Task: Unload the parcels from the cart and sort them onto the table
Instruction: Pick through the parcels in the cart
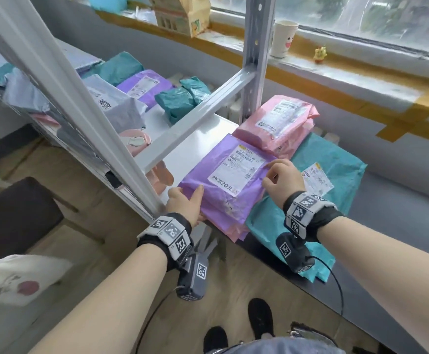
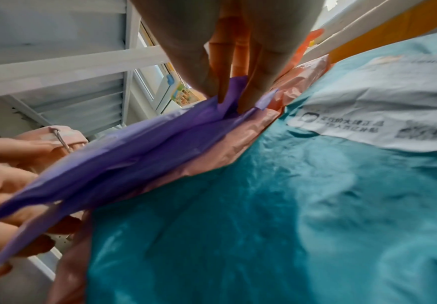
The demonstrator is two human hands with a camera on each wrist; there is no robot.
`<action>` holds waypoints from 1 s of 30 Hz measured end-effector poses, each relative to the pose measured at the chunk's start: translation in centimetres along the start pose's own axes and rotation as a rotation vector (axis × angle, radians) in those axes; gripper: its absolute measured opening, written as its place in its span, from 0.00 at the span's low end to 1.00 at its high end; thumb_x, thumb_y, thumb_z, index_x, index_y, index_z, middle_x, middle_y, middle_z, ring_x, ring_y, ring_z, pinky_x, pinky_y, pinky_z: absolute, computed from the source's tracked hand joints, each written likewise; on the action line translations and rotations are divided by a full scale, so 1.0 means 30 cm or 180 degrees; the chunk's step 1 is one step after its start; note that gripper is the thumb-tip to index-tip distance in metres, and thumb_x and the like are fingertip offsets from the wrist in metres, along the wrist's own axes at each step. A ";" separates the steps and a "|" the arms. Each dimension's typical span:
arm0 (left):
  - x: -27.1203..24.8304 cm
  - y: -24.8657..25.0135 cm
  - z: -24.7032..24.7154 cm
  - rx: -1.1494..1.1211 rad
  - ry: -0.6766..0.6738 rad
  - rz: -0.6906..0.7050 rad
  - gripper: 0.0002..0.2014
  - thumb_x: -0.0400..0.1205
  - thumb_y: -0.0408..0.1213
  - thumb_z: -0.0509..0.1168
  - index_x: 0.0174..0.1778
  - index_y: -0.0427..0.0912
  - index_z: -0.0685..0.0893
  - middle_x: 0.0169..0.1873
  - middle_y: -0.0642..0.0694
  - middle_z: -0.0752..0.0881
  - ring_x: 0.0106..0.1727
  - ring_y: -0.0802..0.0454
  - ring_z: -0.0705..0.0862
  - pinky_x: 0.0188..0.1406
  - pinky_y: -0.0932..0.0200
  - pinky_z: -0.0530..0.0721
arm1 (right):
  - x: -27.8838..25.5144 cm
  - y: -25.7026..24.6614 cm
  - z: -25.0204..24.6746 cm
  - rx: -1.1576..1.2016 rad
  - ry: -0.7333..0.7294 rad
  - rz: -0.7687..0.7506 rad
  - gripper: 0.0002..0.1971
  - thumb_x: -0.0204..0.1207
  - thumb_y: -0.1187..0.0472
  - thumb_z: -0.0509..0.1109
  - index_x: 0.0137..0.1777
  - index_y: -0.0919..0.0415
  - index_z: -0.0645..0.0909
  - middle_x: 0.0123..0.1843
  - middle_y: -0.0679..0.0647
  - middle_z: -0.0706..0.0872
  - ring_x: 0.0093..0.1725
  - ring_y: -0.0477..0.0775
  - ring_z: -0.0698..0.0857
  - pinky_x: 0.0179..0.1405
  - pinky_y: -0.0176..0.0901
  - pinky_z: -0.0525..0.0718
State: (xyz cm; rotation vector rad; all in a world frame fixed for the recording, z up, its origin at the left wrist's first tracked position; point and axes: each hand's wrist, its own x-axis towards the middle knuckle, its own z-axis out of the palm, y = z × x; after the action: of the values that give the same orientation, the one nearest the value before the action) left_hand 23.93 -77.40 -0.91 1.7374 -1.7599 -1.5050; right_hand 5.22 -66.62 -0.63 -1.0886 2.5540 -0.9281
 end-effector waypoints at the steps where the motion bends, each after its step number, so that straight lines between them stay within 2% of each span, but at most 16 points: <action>1: 0.004 -0.003 0.002 0.0160 0.0086 0.0053 0.38 0.74 0.63 0.63 0.74 0.45 0.62 0.66 0.37 0.77 0.51 0.35 0.88 0.51 0.40 0.87 | 0.000 0.007 0.000 -0.0013 -0.0017 -0.0044 0.05 0.73 0.68 0.69 0.41 0.71 0.83 0.62 0.57 0.81 0.61 0.53 0.79 0.53 0.25 0.64; 3: 0.010 -0.001 0.010 0.0561 0.0127 0.0160 0.42 0.75 0.60 0.64 0.80 0.47 0.54 0.72 0.37 0.73 0.62 0.33 0.81 0.59 0.39 0.83 | -0.003 0.018 -0.004 -0.0041 -0.0044 -0.0091 0.05 0.74 0.67 0.70 0.42 0.70 0.82 0.65 0.57 0.78 0.65 0.53 0.77 0.56 0.25 0.63; 7: 0.019 0.012 0.014 0.1178 0.0108 0.0192 0.38 0.79 0.55 0.63 0.78 0.39 0.57 0.71 0.34 0.73 0.65 0.34 0.79 0.65 0.43 0.79 | -0.007 0.028 -0.021 -0.0008 0.0004 -0.0044 0.10 0.72 0.68 0.72 0.51 0.69 0.77 0.64 0.60 0.74 0.64 0.57 0.74 0.61 0.32 0.67; 10: -0.019 0.027 0.014 0.1384 0.0321 0.0300 0.40 0.80 0.51 0.64 0.81 0.42 0.51 0.76 0.34 0.63 0.70 0.34 0.74 0.66 0.45 0.75 | -0.017 0.025 -0.025 -0.0040 -0.0155 -0.0053 0.18 0.73 0.65 0.71 0.63 0.65 0.77 0.69 0.59 0.72 0.70 0.59 0.71 0.71 0.40 0.65; 11: -0.036 0.033 0.011 0.1529 0.0444 0.0506 0.40 0.80 0.50 0.65 0.82 0.45 0.50 0.77 0.35 0.59 0.72 0.34 0.72 0.67 0.45 0.74 | -0.021 0.022 -0.023 -0.0089 -0.0228 -0.0048 0.20 0.74 0.63 0.71 0.66 0.62 0.76 0.72 0.58 0.71 0.72 0.60 0.69 0.73 0.44 0.64; 13: -0.053 0.042 0.012 0.2076 0.0609 0.1241 0.36 0.81 0.48 0.64 0.82 0.50 0.53 0.79 0.40 0.55 0.76 0.37 0.65 0.72 0.46 0.69 | -0.029 0.010 -0.019 -0.0258 -0.0380 -0.0036 0.24 0.75 0.57 0.70 0.72 0.55 0.74 0.77 0.57 0.66 0.77 0.62 0.63 0.77 0.50 0.60; 15: -0.043 0.048 0.021 0.2795 0.0442 0.1820 0.31 0.83 0.50 0.59 0.81 0.55 0.57 0.82 0.45 0.54 0.81 0.42 0.55 0.80 0.48 0.57 | -0.036 -0.003 -0.017 -0.0484 -0.0576 0.0018 0.28 0.76 0.49 0.69 0.76 0.49 0.69 0.82 0.56 0.59 0.81 0.62 0.54 0.80 0.55 0.55; 16: -0.036 0.052 0.028 0.3066 0.0279 0.1899 0.29 0.84 0.52 0.56 0.82 0.56 0.56 0.83 0.48 0.53 0.83 0.44 0.51 0.81 0.48 0.52 | -0.039 -0.009 -0.018 -0.0581 -0.0680 0.0052 0.30 0.76 0.46 0.68 0.77 0.47 0.67 0.84 0.55 0.55 0.82 0.61 0.50 0.81 0.56 0.53; 18: -0.027 0.056 0.044 0.3391 -0.0005 0.1766 0.29 0.85 0.55 0.52 0.82 0.58 0.54 0.84 0.51 0.50 0.84 0.46 0.46 0.82 0.46 0.47 | -0.039 -0.012 -0.017 -0.0731 -0.0863 0.0104 0.33 0.75 0.42 0.66 0.79 0.44 0.62 0.85 0.53 0.49 0.83 0.61 0.45 0.81 0.57 0.52; 23: -0.007 0.046 0.056 0.3520 -0.0278 0.1506 0.30 0.84 0.56 0.52 0.83 0.57 0.51 0.84 0.51 0.47 0.84 0.46 0.47 0.82 0.45 0.50 | -0.032 -0.004 -0.005 -0.0960 -0.1277 0.0182 0.37 0.75 0.38 0.65 0.82 0.40 0.54 0.85 0.49 0.41 0.83 0.63 0.43 0.81 0.59 0.52; 30: -0.024 0.063 0.040 0.3450 -0.0343 0.1541 0.30 0.85 0.56 0.51 0.83 0.56 0.51 0.84 0.49 0.49 0.84 0.45 0.48 0.82 0.46 0.51 | -0.038 -0.023 -0.021 -0.0816 -0.1231 0.0242 0.36 0.76 0.41 0.64 0.82 0.41 0.54 0.85 0.47 0.41 0.83 0.62 0.43 0.82 0.60 0.53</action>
State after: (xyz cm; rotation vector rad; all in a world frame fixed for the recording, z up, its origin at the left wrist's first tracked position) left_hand 22.07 -76.68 0.36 1.3309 -3.0714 -0.4115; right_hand 6.15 -65.90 0.22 -1.1000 2.4065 -0.3333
